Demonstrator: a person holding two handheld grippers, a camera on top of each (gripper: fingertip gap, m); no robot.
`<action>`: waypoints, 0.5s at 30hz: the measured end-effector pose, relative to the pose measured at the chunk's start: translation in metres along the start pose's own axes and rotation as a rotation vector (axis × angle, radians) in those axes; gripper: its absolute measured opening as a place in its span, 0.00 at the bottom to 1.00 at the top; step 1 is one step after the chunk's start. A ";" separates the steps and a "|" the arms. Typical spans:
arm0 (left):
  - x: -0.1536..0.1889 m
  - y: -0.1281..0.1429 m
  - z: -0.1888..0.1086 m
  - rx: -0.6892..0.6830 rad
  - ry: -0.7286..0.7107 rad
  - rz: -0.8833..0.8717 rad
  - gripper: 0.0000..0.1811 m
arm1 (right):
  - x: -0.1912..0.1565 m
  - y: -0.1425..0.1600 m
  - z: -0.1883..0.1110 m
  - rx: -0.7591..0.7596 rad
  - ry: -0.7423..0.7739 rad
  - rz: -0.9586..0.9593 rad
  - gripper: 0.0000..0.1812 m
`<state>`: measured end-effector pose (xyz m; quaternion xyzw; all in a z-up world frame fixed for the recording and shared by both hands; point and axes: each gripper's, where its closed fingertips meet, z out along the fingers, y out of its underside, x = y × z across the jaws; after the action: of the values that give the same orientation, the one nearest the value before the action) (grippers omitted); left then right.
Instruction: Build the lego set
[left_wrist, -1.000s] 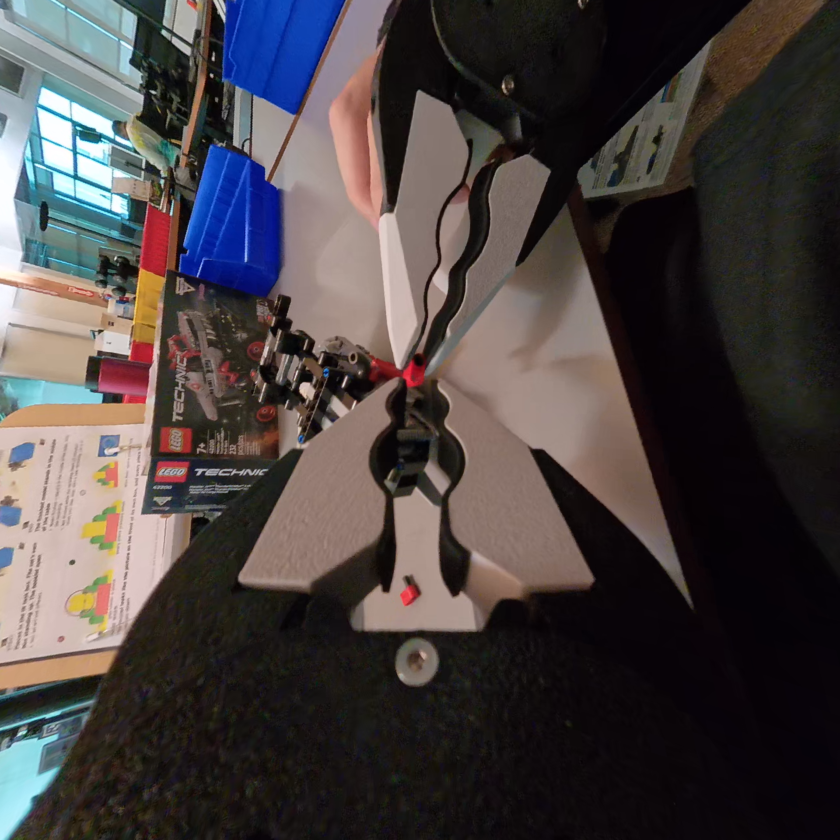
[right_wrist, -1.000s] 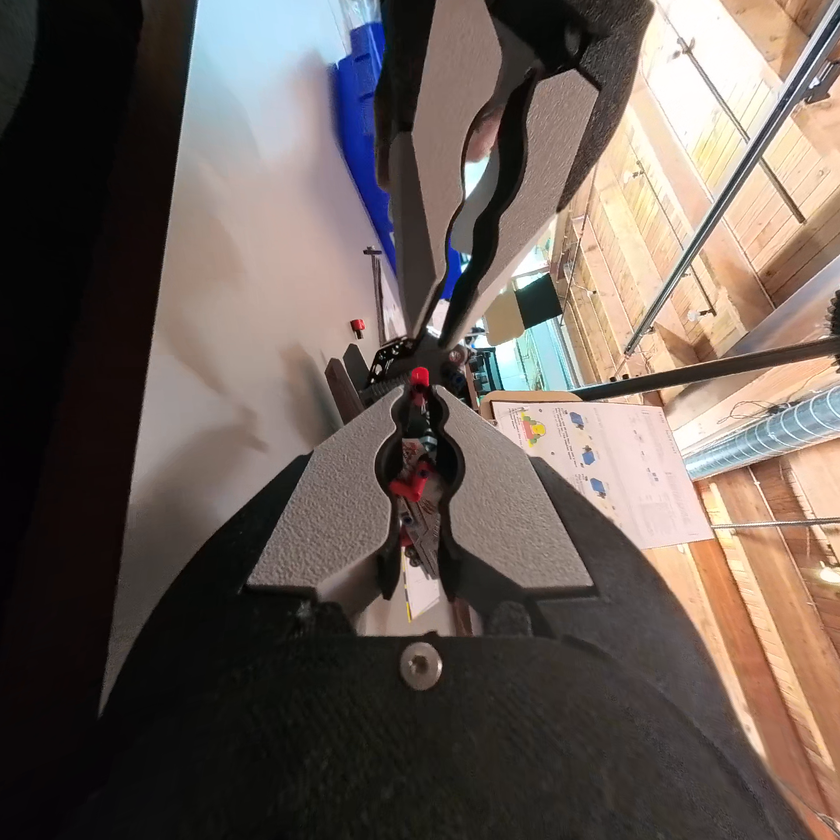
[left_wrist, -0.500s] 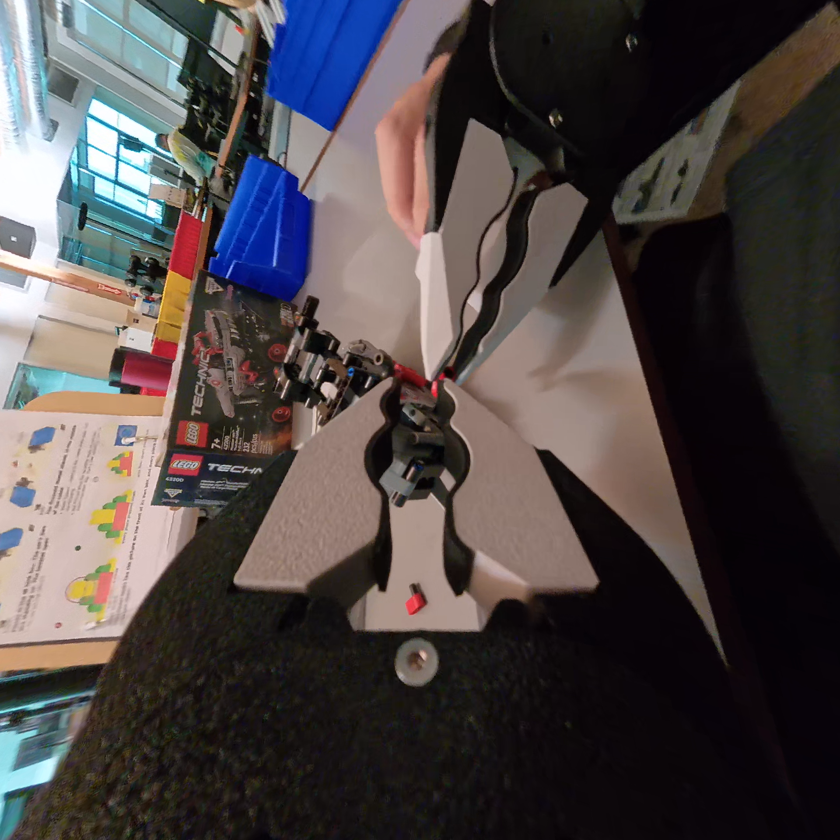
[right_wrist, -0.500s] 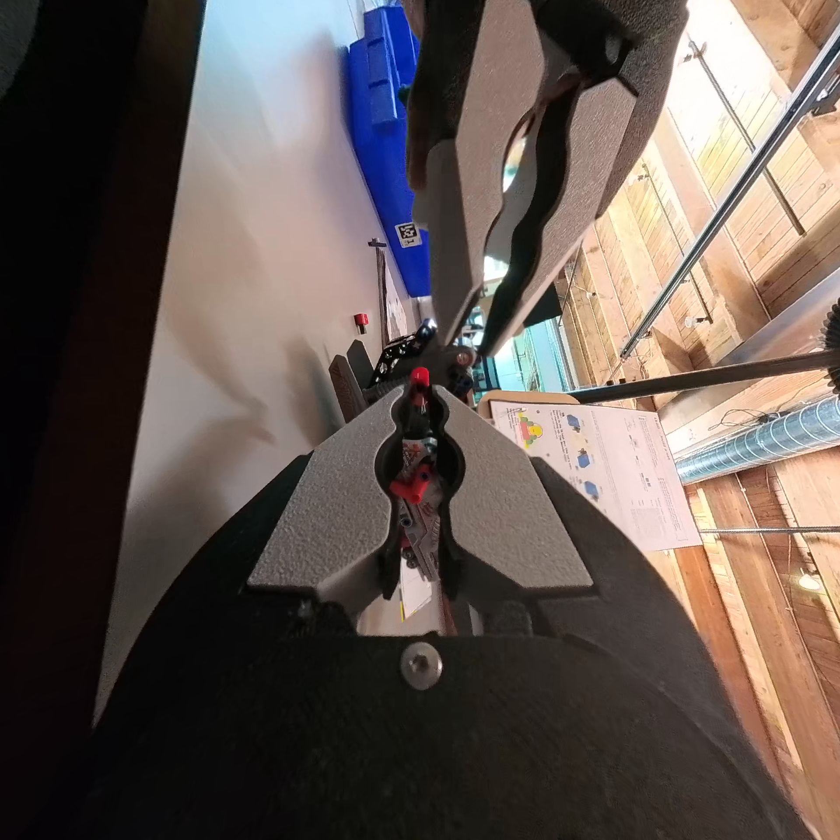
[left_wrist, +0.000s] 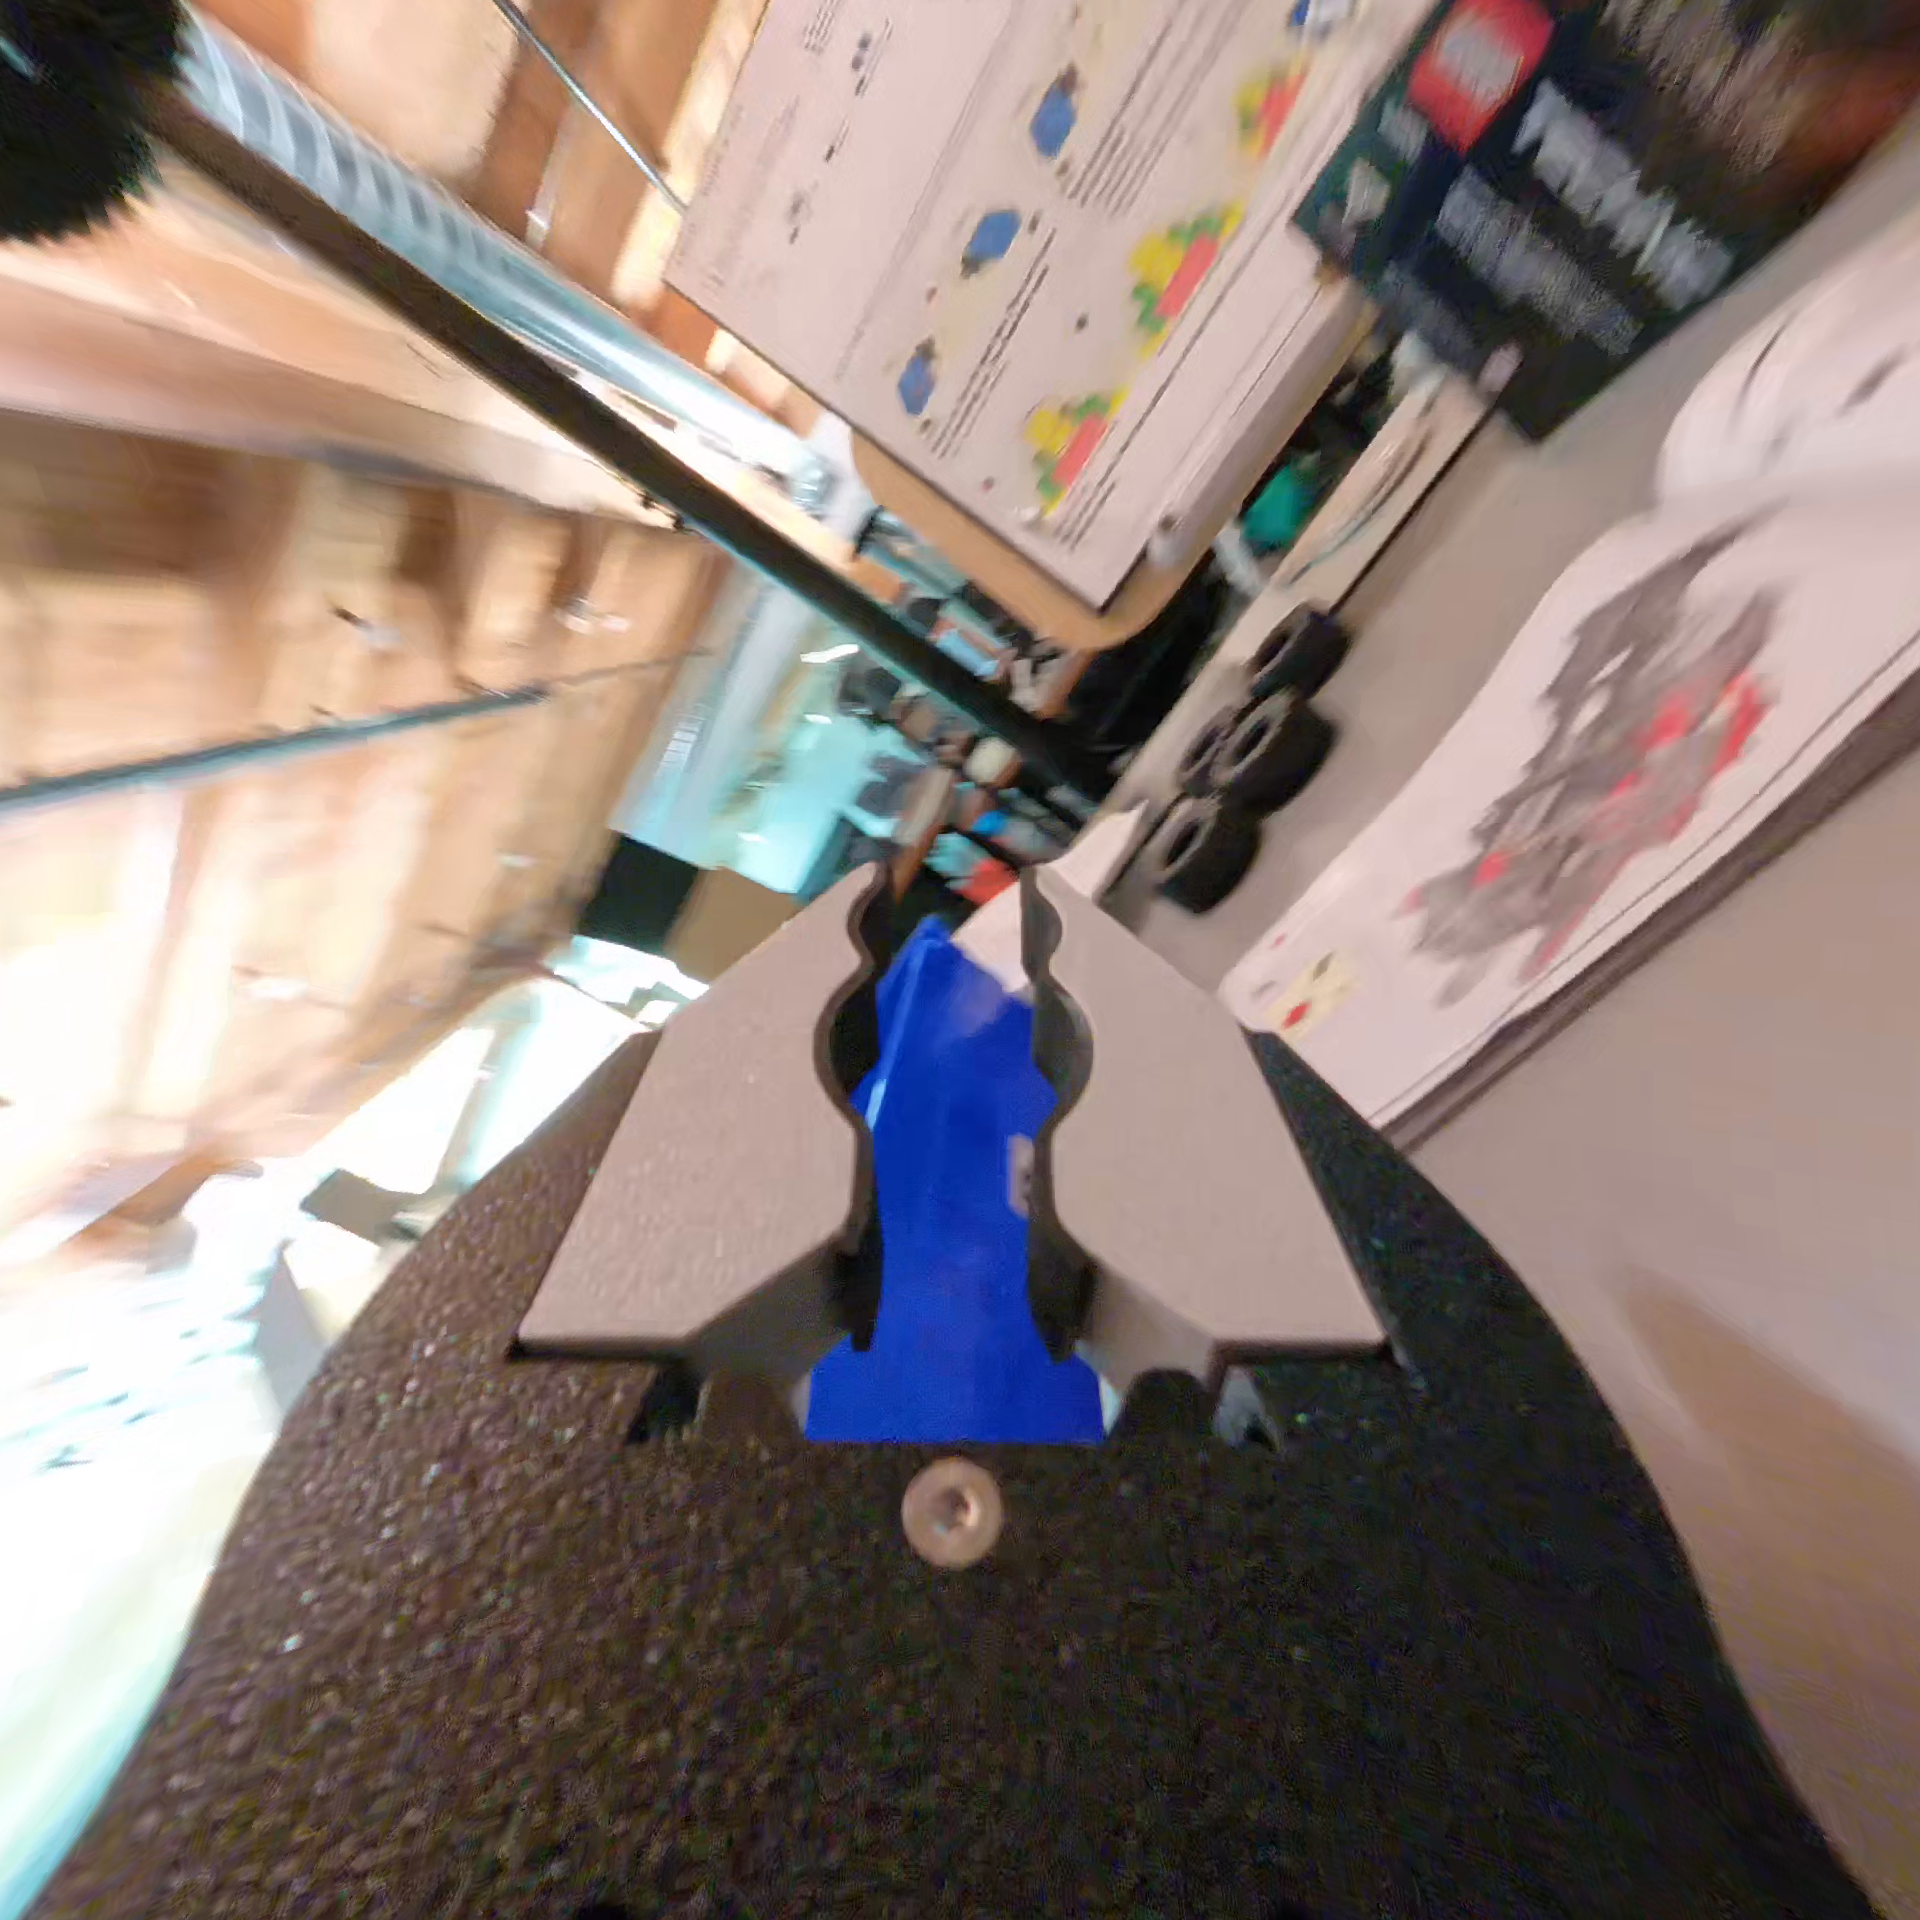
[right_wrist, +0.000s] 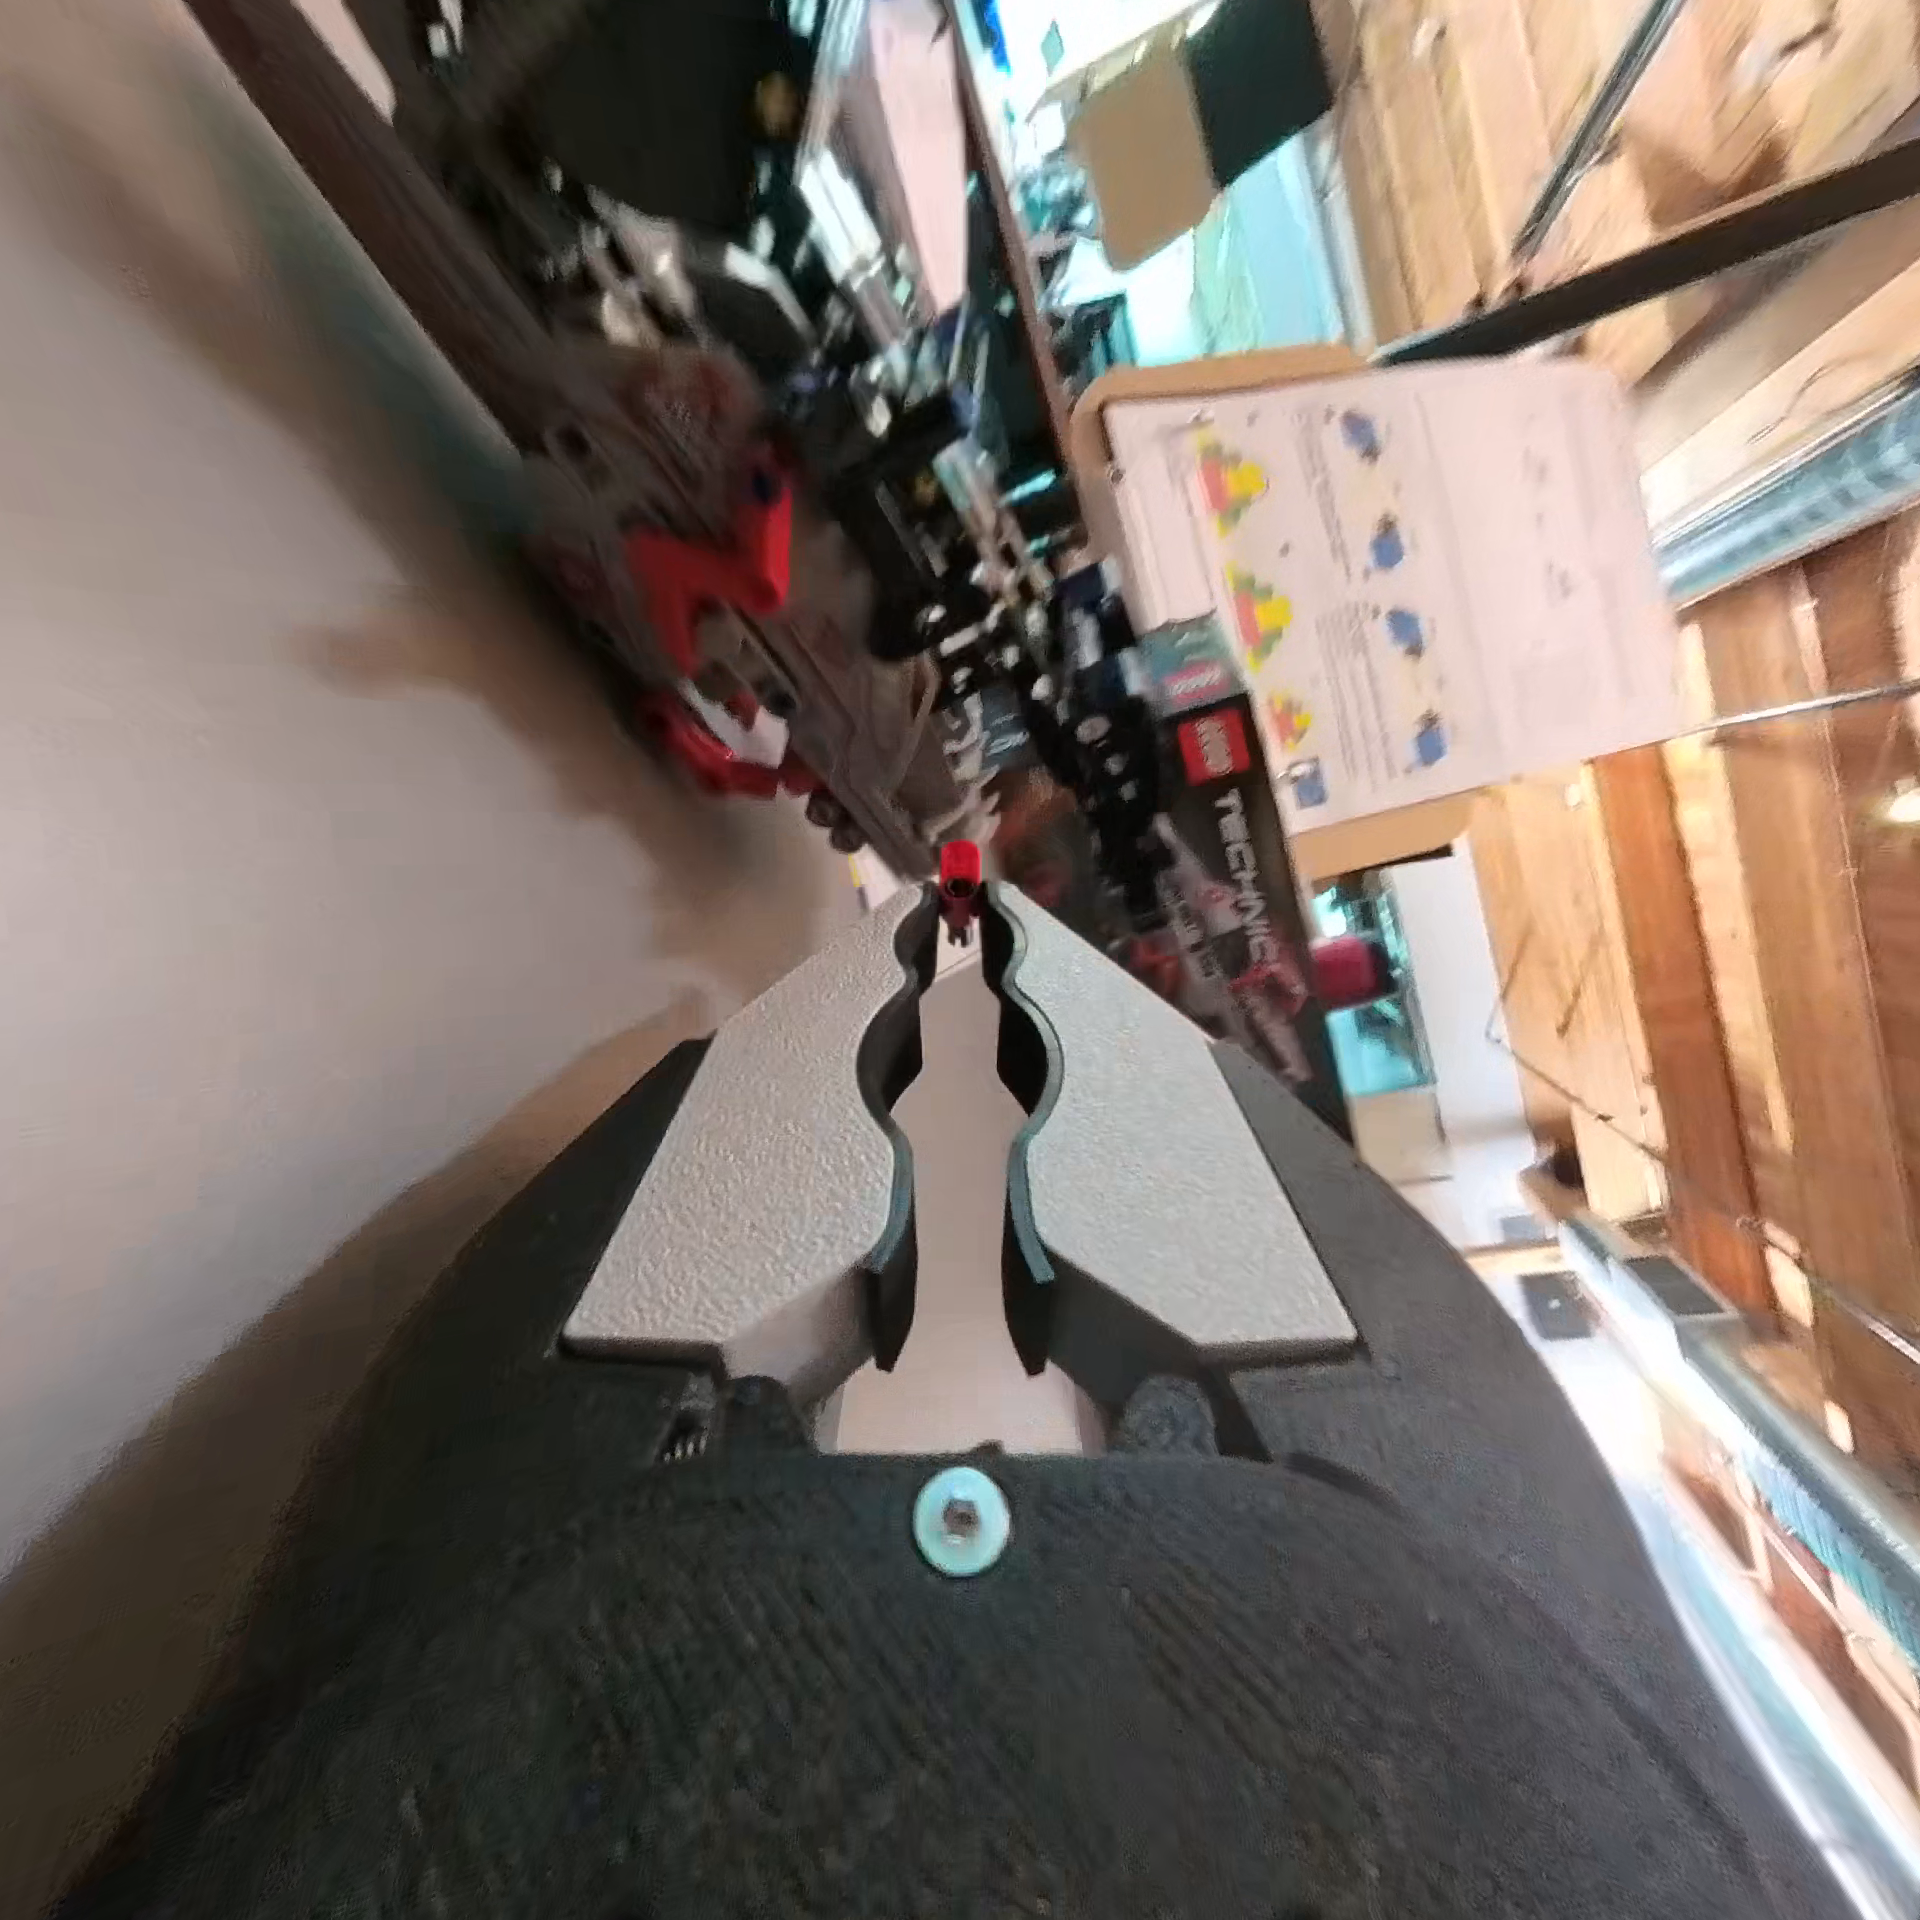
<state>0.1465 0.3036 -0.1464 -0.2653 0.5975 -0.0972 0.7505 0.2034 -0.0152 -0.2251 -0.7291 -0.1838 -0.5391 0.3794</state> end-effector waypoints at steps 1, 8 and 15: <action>0.004 0.004 0.001 0.006 -0.021 0.111 0.11 | -0.004 0.005 0.003 -0.034 -0.024 -0.002 0.03; 0.023 0.029 0.021 -0.039 0.044 0.172 0.03 | -0.027 0.022 0.016 -0.175 -0.109 -0.090 0.03; 0.039 0.037 0.026 -0.054 0.119 0.207 0.00 | -0.027 0.022 0.022 -0.167 -0.095 -0.056 0.03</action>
<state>0.1750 0.3237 -0.1941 -0.2160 0.6675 -0.0184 0.7123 0.2226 -0.0089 -0.2609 -0.7775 -0.1764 -0.5279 0.2927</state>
